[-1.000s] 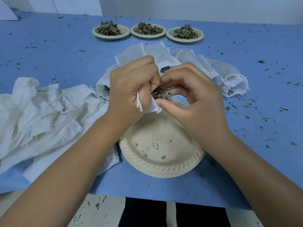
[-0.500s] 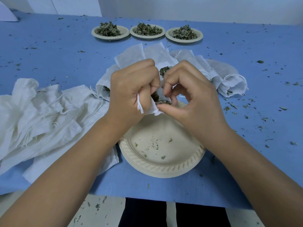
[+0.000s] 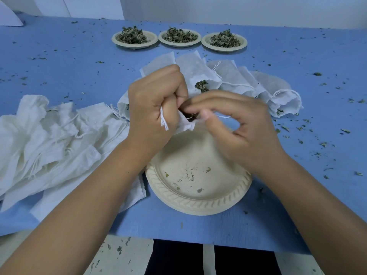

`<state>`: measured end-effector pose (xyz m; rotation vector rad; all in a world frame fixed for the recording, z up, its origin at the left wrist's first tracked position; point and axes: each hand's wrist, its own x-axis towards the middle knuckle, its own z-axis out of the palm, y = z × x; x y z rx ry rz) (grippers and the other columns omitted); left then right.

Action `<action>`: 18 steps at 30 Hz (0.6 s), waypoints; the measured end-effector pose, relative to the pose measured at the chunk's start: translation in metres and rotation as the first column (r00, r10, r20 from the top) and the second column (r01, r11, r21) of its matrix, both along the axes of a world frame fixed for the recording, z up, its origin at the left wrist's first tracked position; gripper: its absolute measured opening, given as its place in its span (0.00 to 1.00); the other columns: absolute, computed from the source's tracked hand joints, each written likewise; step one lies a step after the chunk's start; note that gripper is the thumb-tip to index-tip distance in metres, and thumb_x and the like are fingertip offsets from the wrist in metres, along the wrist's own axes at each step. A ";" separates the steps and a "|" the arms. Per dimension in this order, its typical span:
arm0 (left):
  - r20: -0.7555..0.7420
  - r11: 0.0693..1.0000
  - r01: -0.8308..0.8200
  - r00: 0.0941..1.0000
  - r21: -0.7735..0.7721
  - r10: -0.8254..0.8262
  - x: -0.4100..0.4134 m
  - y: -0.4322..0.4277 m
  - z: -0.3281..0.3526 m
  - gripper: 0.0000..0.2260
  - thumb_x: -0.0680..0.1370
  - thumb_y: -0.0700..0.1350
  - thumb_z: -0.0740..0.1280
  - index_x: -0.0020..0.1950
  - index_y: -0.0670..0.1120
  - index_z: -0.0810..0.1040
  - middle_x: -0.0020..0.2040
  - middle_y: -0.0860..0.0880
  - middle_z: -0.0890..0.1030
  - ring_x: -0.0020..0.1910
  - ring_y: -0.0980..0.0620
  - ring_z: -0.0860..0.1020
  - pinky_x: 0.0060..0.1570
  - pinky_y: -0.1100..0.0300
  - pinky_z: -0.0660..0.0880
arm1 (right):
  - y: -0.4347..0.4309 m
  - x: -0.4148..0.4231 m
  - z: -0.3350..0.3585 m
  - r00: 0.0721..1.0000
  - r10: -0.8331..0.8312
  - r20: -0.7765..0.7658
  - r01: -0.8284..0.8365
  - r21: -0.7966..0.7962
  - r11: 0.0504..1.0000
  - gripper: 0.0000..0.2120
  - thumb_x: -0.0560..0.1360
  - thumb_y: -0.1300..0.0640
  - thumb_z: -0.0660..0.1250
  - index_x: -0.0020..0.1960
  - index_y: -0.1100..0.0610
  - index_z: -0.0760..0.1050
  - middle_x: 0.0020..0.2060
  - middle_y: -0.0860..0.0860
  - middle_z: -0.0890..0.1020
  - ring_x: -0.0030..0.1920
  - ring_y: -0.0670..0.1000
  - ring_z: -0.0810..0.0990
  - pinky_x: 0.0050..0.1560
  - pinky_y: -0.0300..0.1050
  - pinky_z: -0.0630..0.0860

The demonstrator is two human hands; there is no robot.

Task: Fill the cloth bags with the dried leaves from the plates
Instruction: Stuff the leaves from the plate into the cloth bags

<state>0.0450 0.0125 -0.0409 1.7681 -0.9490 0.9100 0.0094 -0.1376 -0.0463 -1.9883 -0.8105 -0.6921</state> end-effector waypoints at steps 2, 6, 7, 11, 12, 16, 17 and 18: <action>0.010 1.000 -0.004 1.000 -0.019 0.004 0.001 0.001 0.000 0.11 0.64 0.28 0.51 0.28 0.42 0.67 0.28 0.49 0.64 0.29 0.55 0.58 0.32 0.66 0.56 | -0.003 0.000 0.002 0.993 -0.052 0.105 0.056 -0.035 0.998 0.10 0.76 0.63 0.62 0.50 0.63 0.82 0.47 0.53 0.84 0.50 0.50 0.82 0.60 0.53 0.72; 0.150 0.992 -0.042 0.988 0.118 0.024 -0.002 -0.003 -0.001 0.09 0.66 0.33 0.55 0.26 0.43 0.65 0.28 0.49 0.60 0.28 0.51 0.57 0.32 0.63 0.54 | 0.006 0.002 -0.005 0.995 0.014 0.098 0.029 -0.418 0.908 0.10 0.73 0.55 0.63 0.43 0.59 0.80 0.43 0.51 0.83 0.48 0.48 0.78 0.67 0.46 0.63; 0.193 0.983 -0.061 0.981 0.174 0.027 -0.002 -0.005 -0.002 0.09 0.66 0.33 0.55 0.26 0.43 0.65 0.28 0.49 0.60 0.27 0.50 0.57 0.31 0.61 0.54 | 0.009 0.003 -0.007 0.998 0.015 0.060 0.014 -0.457 0.889 0.09 0.72 0.56 0.63 0.39 0.59 0.78 0.39 0.51 0.82 0.46 0.48 0.76 0.60 0.40 0.65; 0.263 0.954 -0.071 0.965 0.290 -0.008 -0.003 -0.012 0.003 0.10 0.64 0.31 0.53 0.26 0.43 0.63 0.30 0.51 0.58 0.28 0.50 0.55 0.31 0.60 0.54 | 0.014 0.006 -0.006 1.000 -0.026 0.011 0.028 -0.506 0.862 0.03 0.63 0.67 0.64 0.31 0.64 0.74 0.26 0.56 0.76 0.28 0.52 0.72 0.25 0.32 0.52; 0.265 0.953 -0.061 0.964 0.298 -0.021 -0.003 -0.015 0.006 0.10 0.64 0.31 0.52 0.27 0.44 0.62 0.31 0.51 0.57 0.28 0.50 0.54 0.32 0.61 0.53 | 0.014 0.007 -0.008 0.998 -0.053 -0.014 0.039 -0.508 0.860 0.02 0.61 0.69 0.64 0.31 0.65 0.75 0.26 0.58 0.76 0.26 0.55 0.74 0.25 0.33 0.53; 0.260 0.929 -0.055 0.965 0.367 -0.045 -0.005 -0.031 0.022 0.08 0.62 0.33 0.53 0.30 0.46 0.61 0.28 0.49 0.59 0.26 0.49 0.56 0.30 0.60 0.54 | 0.005 0.008 -0.004 0.986 -0.163 -0.031 0.131 -0.454 0.882 0.03 0.64 0.71 0.66 0.37 0.71 0.77 0.31 0.66 0.79 0.31 0.64 0.79 0.29 0.35 0.59; 0.270 0.918 -0.073 0.962 0.391 -0.038 -0.004 -0.036 0.027 0.08 0.61 0.32 0.55 0.29 0.45 0.63 0.27 0.48 0.61 0.25 0.49 0.57 0.28 0.60 0.56 | 0.001 0.009 0.000 0.980 -0.196 -0.016 0.168 -0.450 0.877 0.03 0.65 0.72 0.65 0.37 0.71 0.77 0.31 0.66 0.79 0.32 0.64 0.79 0.29 0.34 0.58; 0.286 0.909 -0.096 0.958 0.406 -0.026 -0.004 -0.041 0.033 0.08 0.61 0.31 0.56 0.28 0.43 0.65 0.27 0.46 0.62 0.25 0.49 0.58 0.26 0.60 0.57 | -0.004 0.012 0.004 0.970 -0.243 0.009 0.221 -0.448 0.866 0.04 0.66 0.73 0.63 0.36 0.71 0.76 0.31 0.65 0.79 0.32 0.62 0.79 0.26 0.36 0.58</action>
